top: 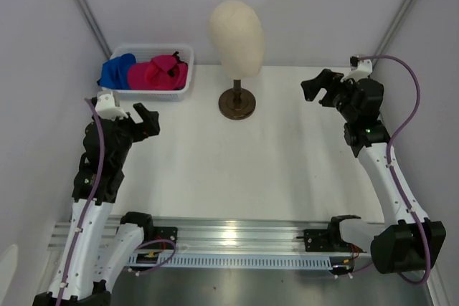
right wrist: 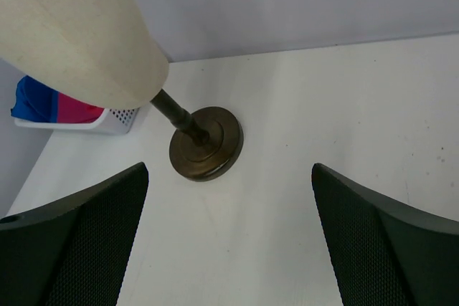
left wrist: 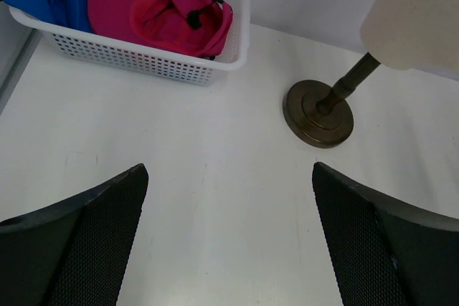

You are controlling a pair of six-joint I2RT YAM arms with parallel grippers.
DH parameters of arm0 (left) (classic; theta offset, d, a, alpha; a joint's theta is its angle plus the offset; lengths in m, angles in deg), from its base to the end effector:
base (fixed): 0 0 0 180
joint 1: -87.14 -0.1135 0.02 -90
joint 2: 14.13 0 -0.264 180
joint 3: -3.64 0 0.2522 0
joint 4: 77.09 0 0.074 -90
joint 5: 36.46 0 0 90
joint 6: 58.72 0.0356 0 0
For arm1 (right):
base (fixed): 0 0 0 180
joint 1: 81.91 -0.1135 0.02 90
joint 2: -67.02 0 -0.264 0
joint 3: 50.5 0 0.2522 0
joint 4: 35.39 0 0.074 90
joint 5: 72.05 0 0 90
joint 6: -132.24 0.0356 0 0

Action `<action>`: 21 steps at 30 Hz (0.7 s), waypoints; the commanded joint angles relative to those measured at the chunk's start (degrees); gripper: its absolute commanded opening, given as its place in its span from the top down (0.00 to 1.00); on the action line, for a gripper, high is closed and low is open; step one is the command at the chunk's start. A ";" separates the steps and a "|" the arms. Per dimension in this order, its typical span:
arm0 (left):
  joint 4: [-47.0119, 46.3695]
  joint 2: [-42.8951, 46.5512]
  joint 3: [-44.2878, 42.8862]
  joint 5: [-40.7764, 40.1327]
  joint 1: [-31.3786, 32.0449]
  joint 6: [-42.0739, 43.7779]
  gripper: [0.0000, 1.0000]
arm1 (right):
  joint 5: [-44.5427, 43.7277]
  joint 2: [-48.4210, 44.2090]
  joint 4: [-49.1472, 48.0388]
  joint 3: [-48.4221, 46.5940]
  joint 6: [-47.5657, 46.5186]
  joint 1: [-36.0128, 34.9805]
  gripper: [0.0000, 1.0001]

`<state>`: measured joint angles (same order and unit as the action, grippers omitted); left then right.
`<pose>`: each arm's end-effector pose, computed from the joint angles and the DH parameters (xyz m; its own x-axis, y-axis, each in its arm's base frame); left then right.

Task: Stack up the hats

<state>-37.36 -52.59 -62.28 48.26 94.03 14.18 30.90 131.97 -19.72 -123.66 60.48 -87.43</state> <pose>0.1434 -0.0140 0.3707 -0.2105 -0.2695 -0.9397 -0.0332 0.9627 -0.2686 0.2636 0.0335 0.3746 -0.2213 0.2851 -0.9326 -0.2586 0.9049 0.3380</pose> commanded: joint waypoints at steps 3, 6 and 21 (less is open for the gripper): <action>-0.06 -0.30 -3.21 0.10 0.05 -2.06 0.01 | -0.38 -0.96 3.62 -4.41 -2.77 -0.28 0.01; 1.09 -1.70 -5.40 -1.67 0.13 -2.23 0.00 | -0.56 -1.05 3.36 -3.45 -2.16 -0.37 0.00; 5.41 -35.52 -30.16 -5.37 -2.06 -14.51 0.06 | 1.73 -5.27 1.51 4.29 -0.92 -0.28 0.00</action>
<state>-32.50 -81.62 -87.53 43.56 93.55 5.52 32.87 128.58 -16.29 -120.56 59.32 -87.45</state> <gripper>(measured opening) 0.955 0.993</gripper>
